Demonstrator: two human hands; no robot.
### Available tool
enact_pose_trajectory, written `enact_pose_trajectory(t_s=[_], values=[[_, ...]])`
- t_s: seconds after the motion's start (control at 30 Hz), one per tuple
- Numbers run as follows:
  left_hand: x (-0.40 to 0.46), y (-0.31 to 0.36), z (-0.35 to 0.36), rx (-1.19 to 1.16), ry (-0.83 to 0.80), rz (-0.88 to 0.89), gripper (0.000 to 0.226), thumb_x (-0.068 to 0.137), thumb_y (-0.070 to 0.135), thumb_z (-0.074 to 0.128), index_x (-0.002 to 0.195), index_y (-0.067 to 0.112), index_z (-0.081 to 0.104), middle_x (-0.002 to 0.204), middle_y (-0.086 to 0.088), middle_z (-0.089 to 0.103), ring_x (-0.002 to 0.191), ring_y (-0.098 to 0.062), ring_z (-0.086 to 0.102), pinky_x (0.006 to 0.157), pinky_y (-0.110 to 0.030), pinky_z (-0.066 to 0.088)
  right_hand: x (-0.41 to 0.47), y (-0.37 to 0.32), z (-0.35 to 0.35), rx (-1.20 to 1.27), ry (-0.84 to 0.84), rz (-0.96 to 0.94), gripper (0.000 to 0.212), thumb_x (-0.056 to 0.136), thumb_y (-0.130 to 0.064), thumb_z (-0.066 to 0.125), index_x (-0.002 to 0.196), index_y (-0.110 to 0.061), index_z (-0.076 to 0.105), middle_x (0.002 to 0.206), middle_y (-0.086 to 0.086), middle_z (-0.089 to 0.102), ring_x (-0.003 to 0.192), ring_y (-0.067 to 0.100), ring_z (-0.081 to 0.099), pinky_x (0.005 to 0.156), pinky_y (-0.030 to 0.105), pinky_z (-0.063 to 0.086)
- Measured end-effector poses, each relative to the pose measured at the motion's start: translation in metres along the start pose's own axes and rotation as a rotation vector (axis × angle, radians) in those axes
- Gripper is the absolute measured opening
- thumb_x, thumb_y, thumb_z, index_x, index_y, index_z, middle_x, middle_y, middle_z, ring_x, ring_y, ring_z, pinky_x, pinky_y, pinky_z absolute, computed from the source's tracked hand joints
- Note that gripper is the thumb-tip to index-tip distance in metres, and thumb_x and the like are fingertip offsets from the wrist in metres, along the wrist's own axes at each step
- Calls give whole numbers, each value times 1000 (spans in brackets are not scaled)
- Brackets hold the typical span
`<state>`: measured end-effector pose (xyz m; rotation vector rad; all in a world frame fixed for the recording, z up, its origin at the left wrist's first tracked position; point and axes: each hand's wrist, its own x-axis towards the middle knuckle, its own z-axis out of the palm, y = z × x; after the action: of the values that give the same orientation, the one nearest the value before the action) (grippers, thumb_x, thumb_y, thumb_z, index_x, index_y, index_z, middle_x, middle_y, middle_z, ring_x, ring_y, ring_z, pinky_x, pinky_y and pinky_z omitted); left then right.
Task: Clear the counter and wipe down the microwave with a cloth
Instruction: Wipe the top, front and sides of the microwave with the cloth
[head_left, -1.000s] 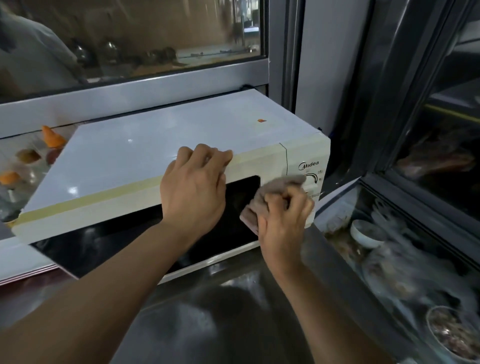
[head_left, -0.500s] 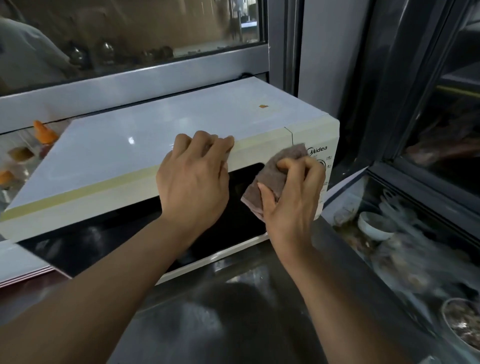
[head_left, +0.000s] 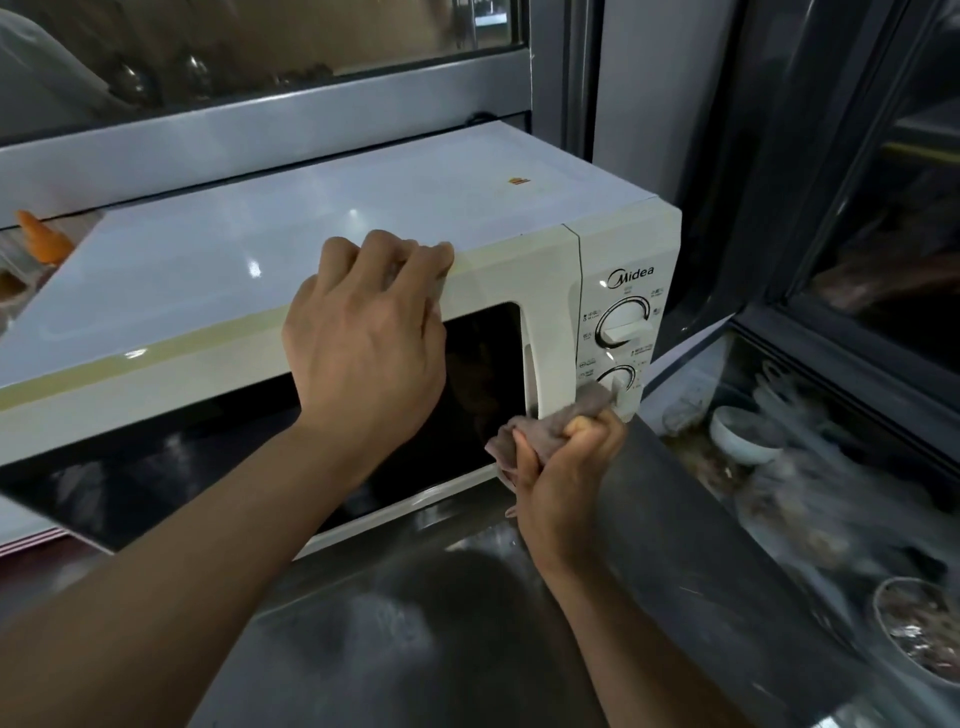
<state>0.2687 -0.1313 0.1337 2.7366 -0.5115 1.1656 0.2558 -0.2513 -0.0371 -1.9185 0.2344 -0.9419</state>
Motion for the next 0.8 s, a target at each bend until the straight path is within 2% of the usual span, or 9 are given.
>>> enact_pose_trajectory(t_s=[0.13, 0.23, 0.33, 0.43, 0.5, 0.6, 0.67, 0.8], values=[[0, -1, -1, 7, -7, -2, 33, 89, 17, 46, 118, 18, 61, 105, -4, 62, 91, -30, 50, 62, -30, 25, -4, 3, -7, -12, -70, 78, 27, 86, -17, 66, 88, -3, 44, 114, 20, 40, 104, 34, 50, 80, 47, 52], [-1, 0, -1, 11, -15, 5, 33, 89, 17, 46, 119, 19, 60, 107, -4, 62, 93, -31, 49, 63, -30, 25, 3, -12, -18, -25, -32, -56, 24, 85, -12, 67, 85, -6, 44, 112, 23, 43, 103, 37, 52, 79, 48, 52], [0, -1, 0, 15, -5, 2, 33, 89, 16, 45, 118, 18, 61, 106, -5, 62, 92, -31, 49, 63, -31, 24, 26, -38, -24, 3, 65, -198, 27, 84, -16, 68, 88, 3, 49, 109, 25, 45, 100, 35, 53, 81, 46, 53], [0, -2, 2, 28, 3, 11, 32, 89, 16, 45, 117, 17, 62, 105, -6, 62, 90, -32, 50, 62, -31, 24, 45, -54, -19, -30, 154, -247, 33, 83, -23, 70, 90, 4, 52, 110, 24, 48, 102, 30, 52, 82, 39, 53], [0, -3, 4, 38, 7, 12, 32, 89, 16, 45, 117, 17, 62, 105, -6, 62, 90, -32, 50, 63, -31, 24, 40, -50, -13, -54, 187, -259, 37, 83, -23, 71, 95, 5, 52, 111, 26, 48, 104, 34, 52, 82, 42, 53], [-1, -3, 6, 42, 6, 19, 33, 89, 17, 45, 118, 18, 61, 107, -5, 62, 92, -32, 50, 64, -31, 25, 21, -26, -5, -64, 134, -199, 39, 82, -18, 72, 103, -8, 40, 117, 30, 44, 110, 39, 51, 85, 48, 51], [0, -2, 6, 42, 8, 15, 33, 89, 17, 45, 118, 18, 61, 108, -5, 61, 92, -32, 49, 64, -31, 25, 6, -8, -5, -74, 32, -125, 38, 83, -14, 70, 102, -6, 39, 119, 28, 41, 110, 40, 50, 85, 50, 50], [1, -1, 4, 42, 7, 4, 33, 91, 17, 43, 119, 18, 60, 108, -6, 61, 92, -32, 49, 65, -31, 24, -19, 12, -11, -70, -174, 132, 19, 88, -13, 62, 95, -7, 45, 107, 1, 36, 94, 19, 50, 82, 40, 51]])
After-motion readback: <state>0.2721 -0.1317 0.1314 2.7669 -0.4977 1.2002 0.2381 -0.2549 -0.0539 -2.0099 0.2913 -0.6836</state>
